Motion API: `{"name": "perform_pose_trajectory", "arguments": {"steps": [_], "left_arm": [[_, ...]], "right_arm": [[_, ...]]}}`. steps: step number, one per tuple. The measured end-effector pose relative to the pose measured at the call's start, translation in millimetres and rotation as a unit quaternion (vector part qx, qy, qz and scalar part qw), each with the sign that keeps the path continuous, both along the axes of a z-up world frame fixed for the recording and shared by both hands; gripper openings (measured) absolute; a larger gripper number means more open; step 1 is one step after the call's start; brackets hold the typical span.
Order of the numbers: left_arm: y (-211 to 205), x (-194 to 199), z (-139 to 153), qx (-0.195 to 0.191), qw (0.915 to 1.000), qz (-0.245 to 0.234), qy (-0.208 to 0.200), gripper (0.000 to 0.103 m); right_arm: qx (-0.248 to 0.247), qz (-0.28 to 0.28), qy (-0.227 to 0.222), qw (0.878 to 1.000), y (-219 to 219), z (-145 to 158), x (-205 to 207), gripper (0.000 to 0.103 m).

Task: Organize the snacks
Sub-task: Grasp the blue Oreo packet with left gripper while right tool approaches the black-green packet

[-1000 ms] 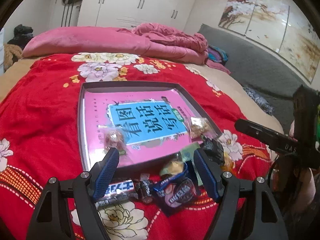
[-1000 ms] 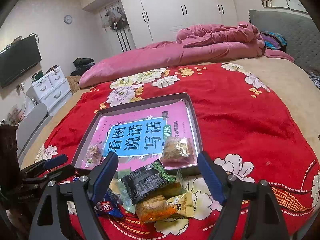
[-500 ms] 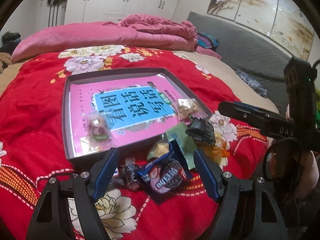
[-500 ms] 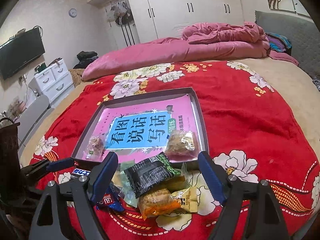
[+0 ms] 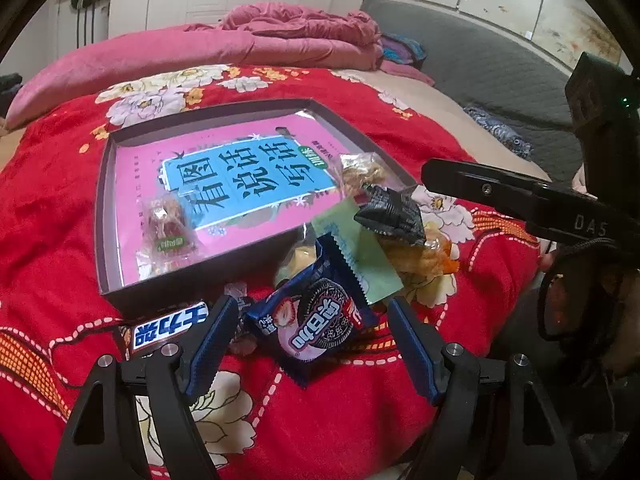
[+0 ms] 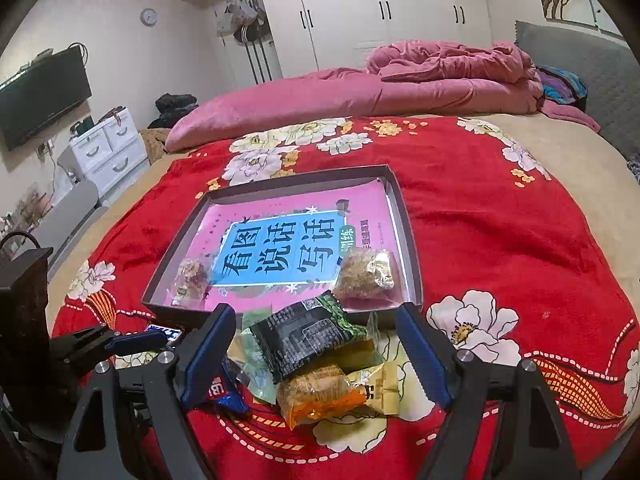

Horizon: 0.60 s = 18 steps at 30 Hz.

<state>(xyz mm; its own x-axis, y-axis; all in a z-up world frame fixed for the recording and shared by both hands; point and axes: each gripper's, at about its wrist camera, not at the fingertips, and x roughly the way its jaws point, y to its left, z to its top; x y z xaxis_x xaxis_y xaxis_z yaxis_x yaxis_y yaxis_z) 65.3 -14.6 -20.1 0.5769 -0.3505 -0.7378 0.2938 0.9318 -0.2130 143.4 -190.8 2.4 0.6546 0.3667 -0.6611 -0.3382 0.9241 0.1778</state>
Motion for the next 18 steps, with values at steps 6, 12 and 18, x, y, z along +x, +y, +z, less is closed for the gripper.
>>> {"name": "perform_pose_trajectory", "arguments": {"steps": [6, 12, 18], "left_arm": [[-5.6, 1.2, -5.6, 0.007, 0.9999, -0.009, 0.007, 0.078], [-9.5, 6.3, -13.2, 0.011, 0.9995, -0.020, 0.022, 0.078], [-10.7, 7.3, -15.8, 0.019, 0.9994, -0.022, 0.020, 0.078]], "right_arm": [[-0.009, 0.007, 0.011, 1.000, 3.9, -6.7, 1.5, 0.082], [-0.040, 0.027, 0.020, 0.999, 11.5, -19.1, 10.5, 0.082], [-0.076, 0.060, 0.027, 0.995, 23.4, -33.3, 20.8, 0.082]]}}
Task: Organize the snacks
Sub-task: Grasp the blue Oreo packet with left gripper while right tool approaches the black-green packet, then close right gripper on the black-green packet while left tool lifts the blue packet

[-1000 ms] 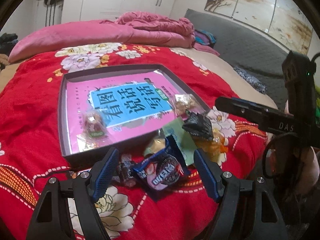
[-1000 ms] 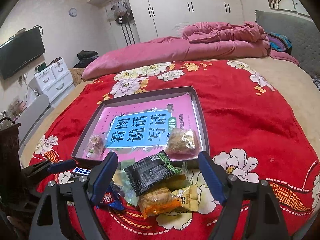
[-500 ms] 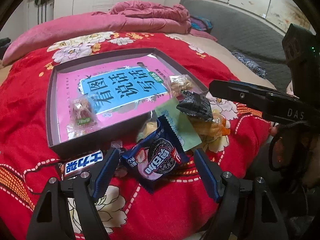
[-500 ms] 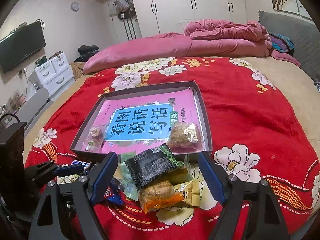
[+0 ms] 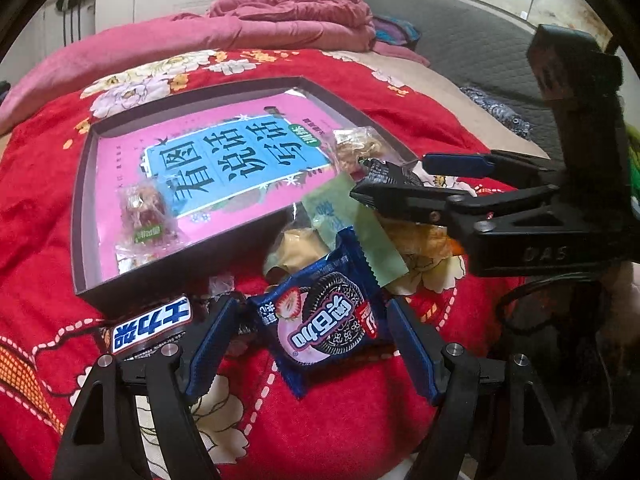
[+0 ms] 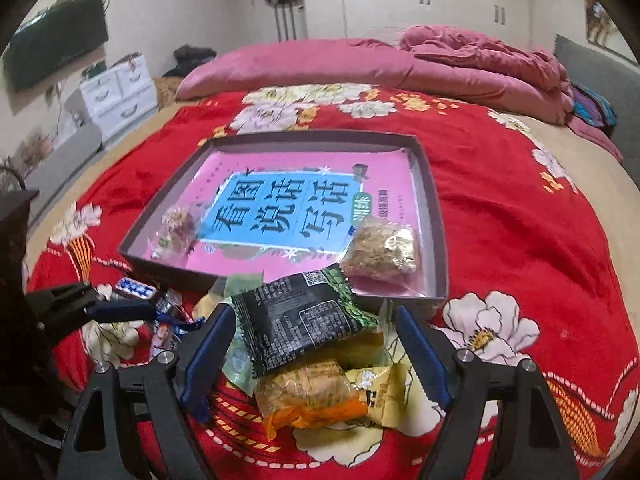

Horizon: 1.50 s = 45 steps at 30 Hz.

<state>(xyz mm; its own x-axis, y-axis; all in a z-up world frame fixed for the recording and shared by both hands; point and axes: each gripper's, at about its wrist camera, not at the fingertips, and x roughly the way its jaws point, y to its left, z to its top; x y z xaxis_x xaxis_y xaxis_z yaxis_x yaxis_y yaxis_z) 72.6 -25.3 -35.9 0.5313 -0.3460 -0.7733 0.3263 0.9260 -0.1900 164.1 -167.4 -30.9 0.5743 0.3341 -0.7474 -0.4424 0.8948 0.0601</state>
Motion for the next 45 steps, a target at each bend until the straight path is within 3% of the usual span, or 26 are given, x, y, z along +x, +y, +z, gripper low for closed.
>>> {"name": "perform_pose_trajectory", "arguments": {"steps": [9, 14, 24, 27, 30, 35, 45], "left_arm": [[-3.2, 0.0, -2.3, 0.010, 0.9999, -0.009, -0.003, 0.078], [-10.9, -1.1, -3.8, 0.017, 0.9997, -0.018, -0.007, 0.078], [-34.0, -7.8, -10.9, 0.071, 0.9963, -0.041, -0.026, 0.078], [-37.2, -6.3, -14.7, 0.066, 0.9966, -0.049, -0.012, 0.078], [-35.7, -2.7, -21.6, 0.072, 0.9967, -0.039, 0.003, 0.072], [-28.2, 0.7, -16.3, 0.039, 0.9987, -0.032, 0.013, 0.064], [-11.7, 2.9, -4.8, -0.024, 0.9992, -0.014, 0.027, 0.060]], "right_arm": [[-0.010, 0.015, 0.009, 1.000, 5.5, -13.0, 14.2, 0.080], [-0.008, 0.016, 0.006, 1.000, 5.0, -13.7, 14.2, 0.069], [0.031, -0.015, 0.008, 0.999, -15.2, -11.0, 14.5, 0.064], [0.040, -0.024, 0.008, 0.999, -21.1, -9.5, 13.1, 0.064], [0.051, -0.034, 0.004, 0.998, -28.3, -6.5, 11.0, 0.064], [0.072, -0.050, 0.002, 0.996, -39.5, -2.0, 9.8, 0.064], [0.092, -0.064, -0.004, 0.994, -48.3, 6.0, 2.8, 0.064]]}}
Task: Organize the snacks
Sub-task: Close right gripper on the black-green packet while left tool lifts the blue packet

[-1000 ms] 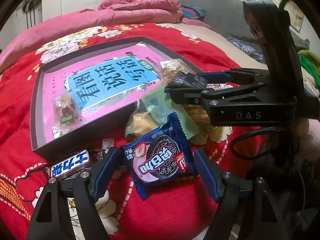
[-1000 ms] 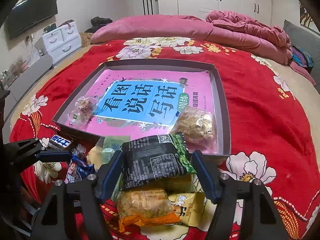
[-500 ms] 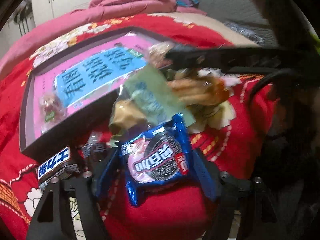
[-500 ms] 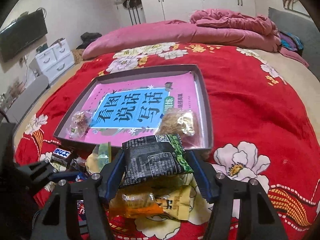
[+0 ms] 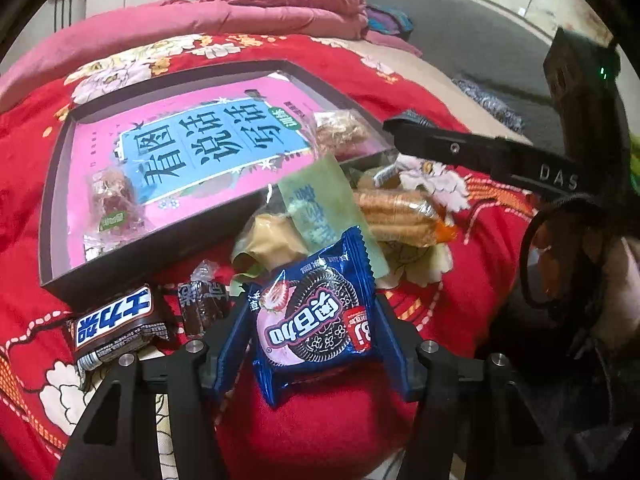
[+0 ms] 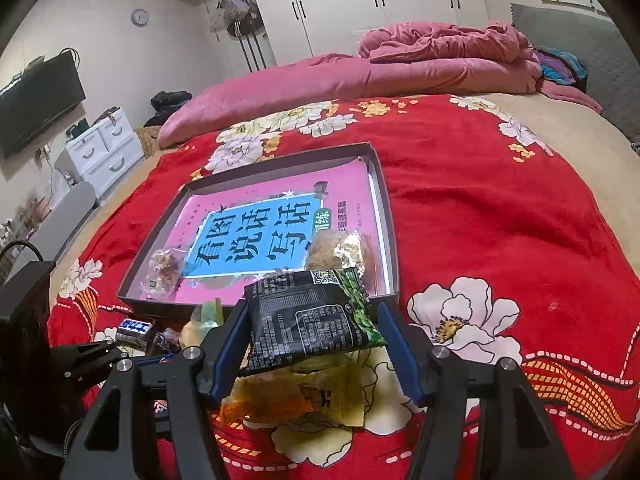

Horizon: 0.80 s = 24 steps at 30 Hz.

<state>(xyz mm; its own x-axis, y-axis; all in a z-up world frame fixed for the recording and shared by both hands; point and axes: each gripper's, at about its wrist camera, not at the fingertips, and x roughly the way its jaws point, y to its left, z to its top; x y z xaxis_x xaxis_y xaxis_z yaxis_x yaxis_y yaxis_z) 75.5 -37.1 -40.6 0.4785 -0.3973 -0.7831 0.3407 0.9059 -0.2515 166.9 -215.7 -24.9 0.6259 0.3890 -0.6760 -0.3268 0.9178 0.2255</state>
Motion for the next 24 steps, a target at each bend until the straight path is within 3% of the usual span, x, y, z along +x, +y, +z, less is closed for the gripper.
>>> {"name": "perform_pose_trajectory", "arguments": {"steps": [11, 24], "left_arm": [[15.2, -3.1, 21.2, -0.033, 0.9990, 0.023, -0.022, 0.060], [23.5, -6.8, 36.2, -0.046, 0.9974, 0.035, -0.044, 0.060]], "right_arm": [[0.016, 0.004, -0.005, 1.000, 4.4, 9.9, -3.5, 0.064], [0.019, 0.007, -0.010, 1.000, 11.1, 17.1, -8.0, 0.064]]}}
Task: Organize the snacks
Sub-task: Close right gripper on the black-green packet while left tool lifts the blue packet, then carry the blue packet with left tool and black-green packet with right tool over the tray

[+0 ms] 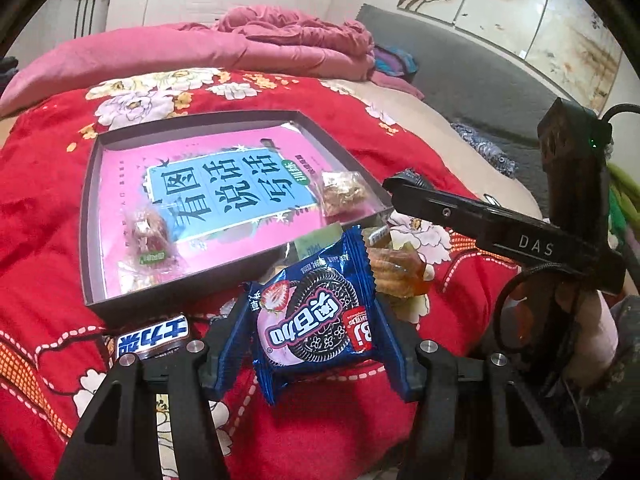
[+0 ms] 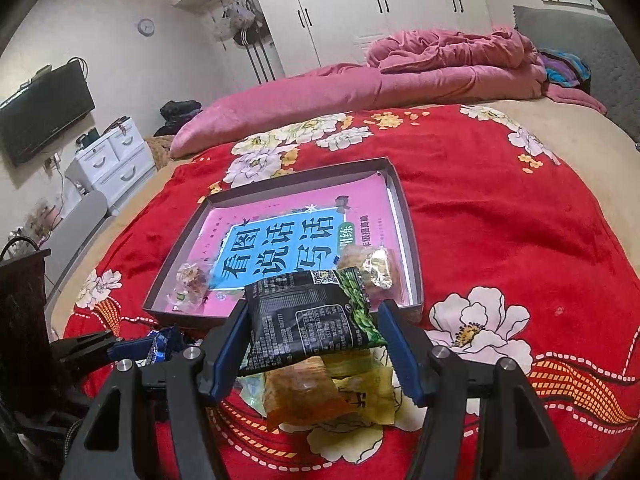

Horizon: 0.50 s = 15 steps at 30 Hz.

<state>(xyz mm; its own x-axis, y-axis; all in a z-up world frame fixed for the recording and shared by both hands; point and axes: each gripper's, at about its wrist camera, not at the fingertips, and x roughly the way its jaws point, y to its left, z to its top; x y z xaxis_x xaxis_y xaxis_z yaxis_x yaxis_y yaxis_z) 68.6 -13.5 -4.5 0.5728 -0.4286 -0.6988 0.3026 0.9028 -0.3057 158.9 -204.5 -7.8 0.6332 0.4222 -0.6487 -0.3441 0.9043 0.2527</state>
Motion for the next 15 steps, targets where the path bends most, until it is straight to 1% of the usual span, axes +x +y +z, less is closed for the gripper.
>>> {"name": "perform_pose_trajectory", "arguments": {"steps": [9, 13, 15], "left_arm": [[1.9, -2.2, 10.0, -0.014, 0.9998, 0.003, -0.011, 0.060], [0.0, 1.4, 9.0, -0.019, 0.9998, 0.006, -0.006, 0.060], [0.8, 0.3, 12.0, -0.023, 0.9997, 0.006, -0.011, 0.060]], "right_arm": [[0.000, 0.000, 0.003, 1.000, 6.6, 1.8, 2.4, 0.064], [0.005, 0.004, -0.005, 1.000, 6.5, 6.7, 1.3, 0.064], [0.001, 0.003, -0.005, 1.000, 7.4, 7.9, 2.4, 0.064]]}}
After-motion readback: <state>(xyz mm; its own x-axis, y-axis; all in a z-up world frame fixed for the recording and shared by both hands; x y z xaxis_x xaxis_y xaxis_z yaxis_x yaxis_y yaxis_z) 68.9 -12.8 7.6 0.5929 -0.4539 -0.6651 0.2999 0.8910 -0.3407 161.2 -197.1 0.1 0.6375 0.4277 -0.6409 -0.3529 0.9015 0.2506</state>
